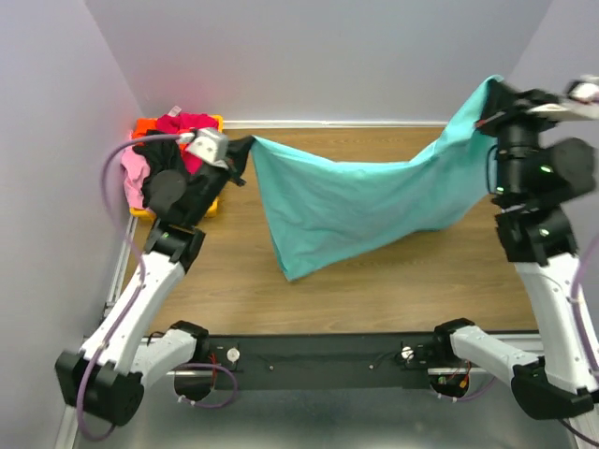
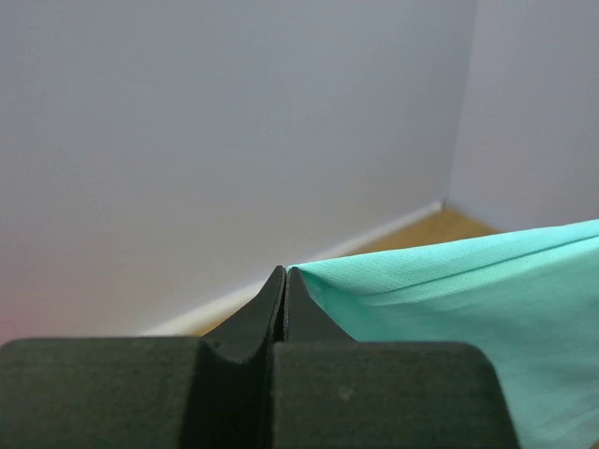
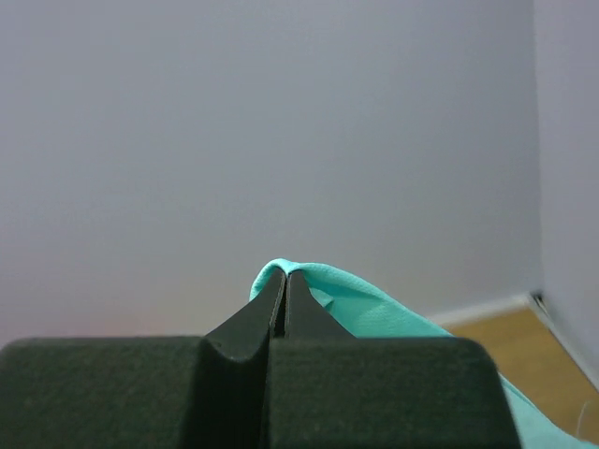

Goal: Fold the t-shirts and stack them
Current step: Flatten the tshirt out

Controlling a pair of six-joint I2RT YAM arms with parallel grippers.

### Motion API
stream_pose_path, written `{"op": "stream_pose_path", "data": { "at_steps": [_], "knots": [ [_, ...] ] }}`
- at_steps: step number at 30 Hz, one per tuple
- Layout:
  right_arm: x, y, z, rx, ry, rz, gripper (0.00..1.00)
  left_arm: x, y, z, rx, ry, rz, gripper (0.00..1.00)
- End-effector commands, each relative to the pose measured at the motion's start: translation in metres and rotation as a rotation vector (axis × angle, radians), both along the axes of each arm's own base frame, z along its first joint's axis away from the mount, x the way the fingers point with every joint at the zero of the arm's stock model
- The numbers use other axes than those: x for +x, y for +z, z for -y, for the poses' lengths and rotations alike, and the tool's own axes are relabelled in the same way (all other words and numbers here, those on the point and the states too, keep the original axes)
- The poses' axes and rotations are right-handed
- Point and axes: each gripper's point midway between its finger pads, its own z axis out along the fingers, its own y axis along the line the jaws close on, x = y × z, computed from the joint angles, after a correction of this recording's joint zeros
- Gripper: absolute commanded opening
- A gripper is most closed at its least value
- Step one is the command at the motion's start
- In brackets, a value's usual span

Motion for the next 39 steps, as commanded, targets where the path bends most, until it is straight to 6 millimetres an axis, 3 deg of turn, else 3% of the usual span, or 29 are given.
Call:
{"op": "stream_pose_path", "data": {
  "at_steps": [1, 3, 5, 6, 7, 8, 9, 10, 12, 13, 16, 20, 23, 25, 26, 33, 39],
  "knots": [
    [0.060, -0.108, 0.011, 0.011, -0.155, -0.265, 0.01, 0.045, -0.100, 0.014, 0.056, 0.002, -0.275, 0.00],
    [0.078, -0.149, 0.007, 0.000, -0.164, -0.341, 0.01, 0.060, -0.123, 0.015, 0.072, 0.029, -0.334, 0.00],
    [0.090, -0.161, 0.003, 0.006, -0.155, -0.362, 0.01, 0.078, -0.148, 0.016, 0.100, 0.053, -0.396, 0.00],
    [0.094, -0.157, 0.002, 0.006, -0.151, -0.354, 0.01, 0.085, -0.151, 0.012, 0.101, 0.086, -0.401, 0.00],
    [0.107, -0.164, 0.000, -0.012, -0.151, -0.378, 0.01, 0.094, -0.153, 0.011, 0.105, 0.105, -0.403, 0.00],
    [0.114, -0.163, -0.002, -0.021, -0.148, -0.382, 0.01, 0.100, -0.150, 0.008, 0.103, 0.126, -0.397, 0.00],
    [0.117, -0.140, 0.000, -0.014, -0.150, -0.340, 0.01, 0.106, -0.147, 0.003, 0.099, 0.155, -0.392, 0.00],
    [0.132, -0.146, -0.005, -0.042, -0.146, -0.362, 0.01, 0.112, -0.130, 0.002, 0.089, 0.169, -0.364, 0.00],
    [0.141, -0.130, -0.007, -0.055, -0.145, -0.338, 0.01, 0.120, -0.115, -0.003, 0.082, 0.209, -0.333, 0.00],
    [0.146, -0.113, -0.009, -0.060, -0.139, -0.308, 0.01, 0.122, -0.094, -0.005, 0.064, 0.224, -0.293, 0.00],
    [0.150, -0.091, -0.010, -0.069, -0.135, -0.267, 0.01, 0.119, -0.058, -0.013, 0.043, 0.258, -0.212, 0.00],
    [0.139, -0.055, -0.011, -0.073, -0.114, -0.193, 0.01, 0.094, 0.003, -0.032, -0.025, 0.315, -0.057, 0.00],
    [0.124, -0.039, -0.013, -0.080, -0.087, -0.153, 0.01, 0.070, 0.029, -0.043, -0.036, 0.330, 0.033, 0.00],
    [0.115, -0.034, -0.015, -0.091, -0.064, -0.138, 0.01, 0.056, 0.033, -0.045, -0.028, 0.320, 0.066, 0.00],
    [0.109, -0.033, -0.016, -0.093, -0.054, -0.131, 0.01, 0.041, 0.044, -0.048, -0.045, 0.312, 0.102, 0.00],
    [0.054, -0.029, -0.018, -0.100, 0.034, -0.076, 0.01, -0.022, 0.047, -0.051, -0.076, 0.215, 0.163, 0.00],
    [-0.014, 0.009, -0.008, -0.085, 0.069, 0.056, 0.01, -0.075, 0.073, -0.058, -0.103, 0.158, 0.219, 0.00]
  ]
}}
